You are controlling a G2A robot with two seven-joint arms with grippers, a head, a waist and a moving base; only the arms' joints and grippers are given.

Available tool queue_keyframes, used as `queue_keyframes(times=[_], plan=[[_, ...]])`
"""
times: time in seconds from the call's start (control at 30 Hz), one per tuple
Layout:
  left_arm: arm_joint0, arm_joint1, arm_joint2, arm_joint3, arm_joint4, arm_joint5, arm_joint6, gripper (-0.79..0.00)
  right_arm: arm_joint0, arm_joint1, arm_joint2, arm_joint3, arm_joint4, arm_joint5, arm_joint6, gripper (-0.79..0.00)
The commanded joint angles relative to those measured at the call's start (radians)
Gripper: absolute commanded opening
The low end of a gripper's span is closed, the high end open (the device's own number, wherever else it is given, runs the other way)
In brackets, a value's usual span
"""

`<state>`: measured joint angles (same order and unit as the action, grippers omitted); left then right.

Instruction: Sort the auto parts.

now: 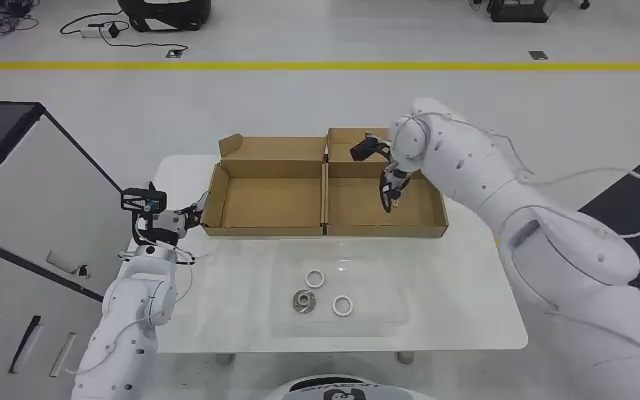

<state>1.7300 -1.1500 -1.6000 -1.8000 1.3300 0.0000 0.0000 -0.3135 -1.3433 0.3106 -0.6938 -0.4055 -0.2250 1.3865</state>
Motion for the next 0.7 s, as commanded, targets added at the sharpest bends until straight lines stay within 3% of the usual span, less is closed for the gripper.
queue_keyframes(times=[0.0,0.67], plan=[[0.0,0.0,0.0,0.0,0.0,0.0,0.0,0.0,-0.005,-0.013,-0.006,0.036,-0.001,-0.008,-0.005,-0.785],[0.0,0.0,0.0,0.0,0.0,0.0,0.0,0.0,-0.02,-0.109,-0.01,0.244,-0.021,-0.045,-0.119,-0.785]])
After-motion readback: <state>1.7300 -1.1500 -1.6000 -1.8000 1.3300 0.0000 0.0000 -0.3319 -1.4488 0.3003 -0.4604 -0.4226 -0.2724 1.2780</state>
